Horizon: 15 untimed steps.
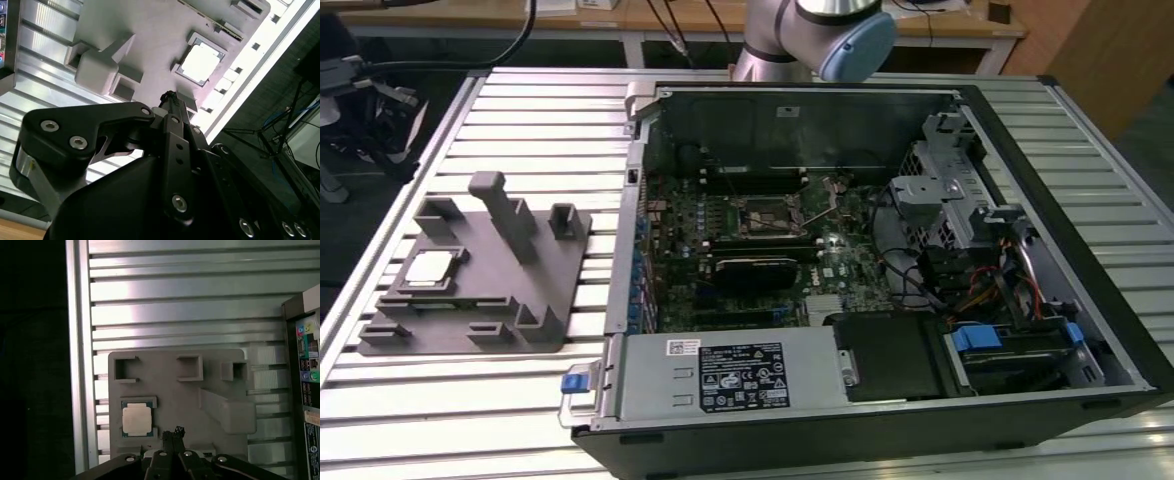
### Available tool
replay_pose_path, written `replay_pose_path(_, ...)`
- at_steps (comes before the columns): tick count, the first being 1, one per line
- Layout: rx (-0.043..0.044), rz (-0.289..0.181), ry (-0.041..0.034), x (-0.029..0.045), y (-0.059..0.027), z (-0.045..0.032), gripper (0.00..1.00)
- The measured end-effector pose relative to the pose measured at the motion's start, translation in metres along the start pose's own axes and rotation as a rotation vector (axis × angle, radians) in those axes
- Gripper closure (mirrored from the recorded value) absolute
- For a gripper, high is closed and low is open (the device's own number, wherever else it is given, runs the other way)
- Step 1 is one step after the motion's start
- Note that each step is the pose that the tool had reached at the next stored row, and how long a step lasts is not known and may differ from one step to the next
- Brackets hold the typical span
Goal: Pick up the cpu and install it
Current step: 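Reach for the cpu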
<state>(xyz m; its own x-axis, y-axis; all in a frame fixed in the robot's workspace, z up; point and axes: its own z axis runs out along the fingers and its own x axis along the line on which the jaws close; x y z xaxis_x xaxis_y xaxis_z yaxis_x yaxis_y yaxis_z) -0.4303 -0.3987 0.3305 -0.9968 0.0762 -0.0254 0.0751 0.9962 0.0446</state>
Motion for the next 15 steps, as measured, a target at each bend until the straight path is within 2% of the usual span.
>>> replay_pose_path(6,0.0000,0.000,0.0001,0.0030,-0.0007,0.0108,0.89)
replay_pose_path(15,0.0000,0.000,0.0002,0.0038,-0.0014,0.0259,0.89)
